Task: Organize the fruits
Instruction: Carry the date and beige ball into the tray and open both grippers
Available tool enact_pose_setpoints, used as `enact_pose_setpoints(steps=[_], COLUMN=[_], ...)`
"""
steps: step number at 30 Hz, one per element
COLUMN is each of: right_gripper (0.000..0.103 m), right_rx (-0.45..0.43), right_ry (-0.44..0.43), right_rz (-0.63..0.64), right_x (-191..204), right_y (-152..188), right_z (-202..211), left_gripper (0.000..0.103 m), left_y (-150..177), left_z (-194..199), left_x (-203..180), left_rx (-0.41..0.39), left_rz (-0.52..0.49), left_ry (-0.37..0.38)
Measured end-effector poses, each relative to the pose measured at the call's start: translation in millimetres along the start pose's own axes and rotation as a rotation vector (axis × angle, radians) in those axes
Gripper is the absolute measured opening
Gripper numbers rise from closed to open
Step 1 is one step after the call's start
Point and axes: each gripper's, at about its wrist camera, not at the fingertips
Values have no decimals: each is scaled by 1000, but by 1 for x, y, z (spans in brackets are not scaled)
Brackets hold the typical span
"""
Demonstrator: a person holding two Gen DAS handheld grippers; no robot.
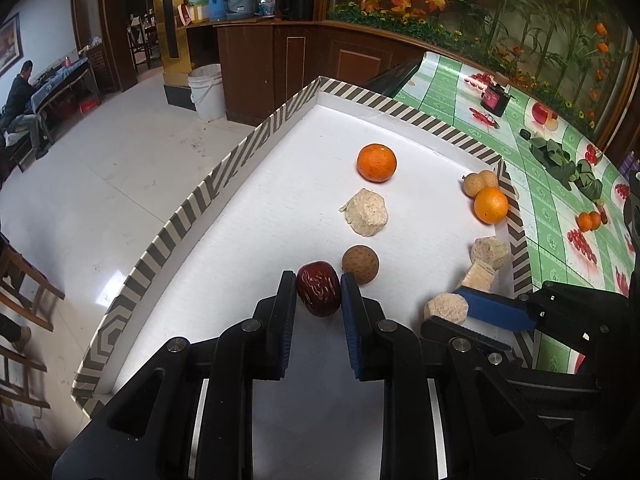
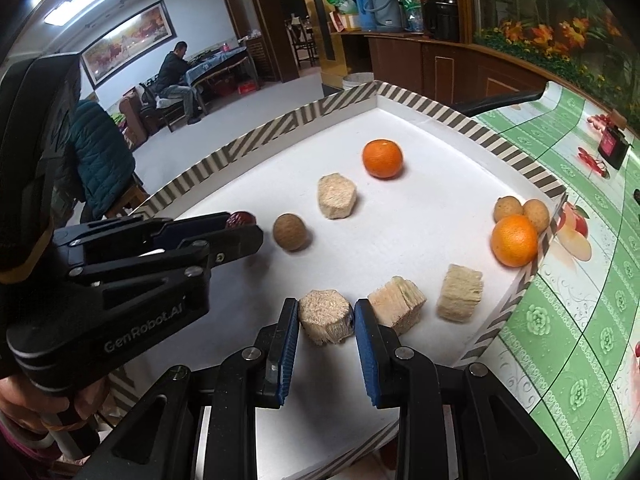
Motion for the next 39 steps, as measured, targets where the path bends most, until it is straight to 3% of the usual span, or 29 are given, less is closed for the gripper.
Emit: enact_pose_setpoints(steps=[22, 24, 26, 39], right_gripper=[31, 31, 31, 31], right_rx=[-12, -22, -31, -88], right_ry=[-23, -39, -51, -43], right_rz=[9, -1, -11, -65], right_x=[2, 0, -2, -17], right_y=[6, 8, 9, 16], right_z=[6, 12, 17, 42], left_gripper=[23, 31, 54, 56], left_y=[3, 4, 4, 3], left_z=[-5, -4, -2, 20], left_x=[9, 9, 9, -5], left_rx=[47, 48, 40, -36], left_rz=[50, 54, 62, 39], left_ry=[-10, -10, -7, -29])
Point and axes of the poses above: each gripper's, at about its wrist camera, not at the fingertips, and z roughly against the way its jaws point, x to its left, y to its underside, and after that the axes turned 1 degree about -z, right-handed
